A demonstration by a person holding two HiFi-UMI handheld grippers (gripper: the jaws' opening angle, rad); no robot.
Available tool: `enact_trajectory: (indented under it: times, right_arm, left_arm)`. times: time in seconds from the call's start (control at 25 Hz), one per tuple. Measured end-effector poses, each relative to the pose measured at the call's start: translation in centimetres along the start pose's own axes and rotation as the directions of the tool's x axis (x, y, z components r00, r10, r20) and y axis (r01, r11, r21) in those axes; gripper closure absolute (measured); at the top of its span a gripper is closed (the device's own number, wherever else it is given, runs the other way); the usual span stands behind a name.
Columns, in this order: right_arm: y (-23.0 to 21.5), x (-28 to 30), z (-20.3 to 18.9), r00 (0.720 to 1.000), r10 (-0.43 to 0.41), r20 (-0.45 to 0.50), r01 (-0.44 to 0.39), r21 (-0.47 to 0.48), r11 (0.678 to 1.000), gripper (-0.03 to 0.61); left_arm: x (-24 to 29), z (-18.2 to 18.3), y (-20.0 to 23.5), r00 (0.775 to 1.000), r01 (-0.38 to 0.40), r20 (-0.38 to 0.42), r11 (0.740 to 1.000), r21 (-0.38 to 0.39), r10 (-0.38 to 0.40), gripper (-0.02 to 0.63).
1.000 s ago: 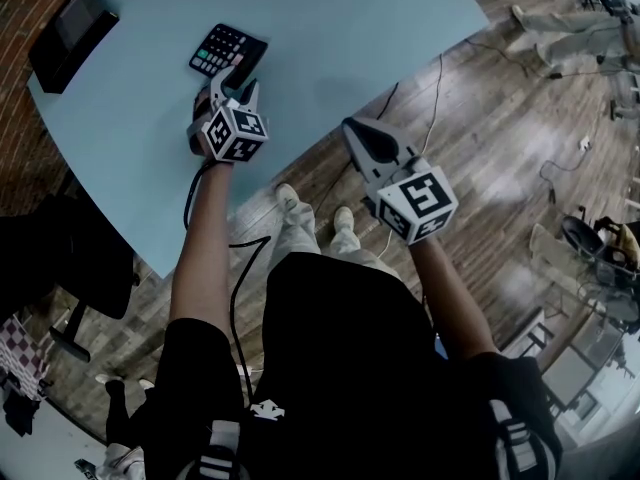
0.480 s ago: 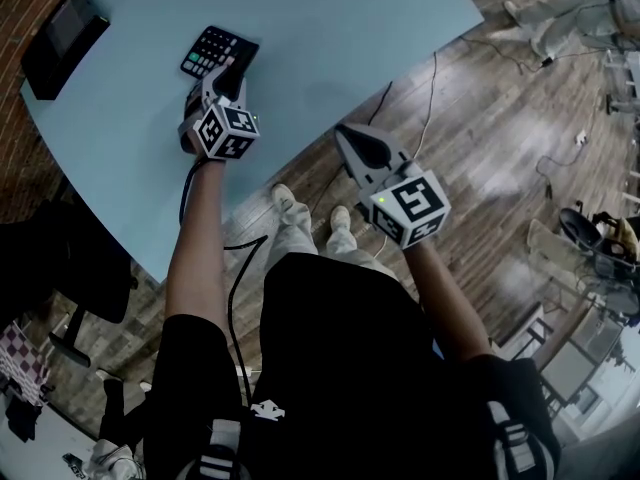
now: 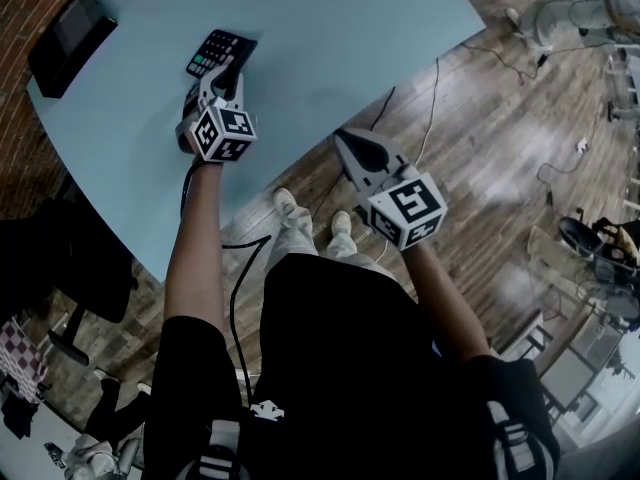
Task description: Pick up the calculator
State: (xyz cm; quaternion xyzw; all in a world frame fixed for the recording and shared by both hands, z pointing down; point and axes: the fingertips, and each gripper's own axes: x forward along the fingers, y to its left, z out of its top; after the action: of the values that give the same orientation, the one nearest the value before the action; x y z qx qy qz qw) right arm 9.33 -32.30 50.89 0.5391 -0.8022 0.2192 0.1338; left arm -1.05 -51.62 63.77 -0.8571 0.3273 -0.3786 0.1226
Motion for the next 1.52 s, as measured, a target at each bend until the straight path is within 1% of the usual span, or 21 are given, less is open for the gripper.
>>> enact_trajectory:
  times: [0.2,0.6,0.96,1.08,1.24,1.52]
  right_arm:
    - [0.4,0.2,0.2,1.000,0.020,0.006,-0.020,-0.015,1.000,0.574]
    - [0.8,-0.3,1.2,0.998,0.051,0.028,-0.050,-0.038,0.998,0.574]
    - [1.2,-0.4,2.4,0.995,0.086,0.054,-0.084,-0.050,0.995,0.574]
    - [1.3,-0.4,3.1,0.993,0.098,0.072,-0.094,-0.058,0.994,0.574]
    - [1.5,-0.6,3.9,0.989,0.115,0.094,-0.109,-0.071,0.992,0.574]
    - [2.0,-1.2,5.0,0.980,0.148,0.134,-0.135,-0.103,0.986,0.574]
  left_arm:
    - [-0.6,0.5,1.0,1.000,-0.003,0.010,1.000,-0.029,0.004,0.548]
    - [-3.0,3.0,2.1,0.997,-0.003,0.070,0.993,-0.115,0.011,0.552]
    - [-6.0,5.2,3.0,0.989,-0.017,0.138,0.978,-0.210,0.047,0.554]
    - [-7.6,6.5,3.2,0.983,-0.018,0.173,0.971,-0.237,0.061,0.554]
    - [-10.0,8.7,3.3,0.972,-0.029,0.221,0.970,-0.242,0.085,0.554]
    - [-14.1,11.9,4.1,0.945,-0.076,0.286,0.956,-0.283,0.160,0.554]
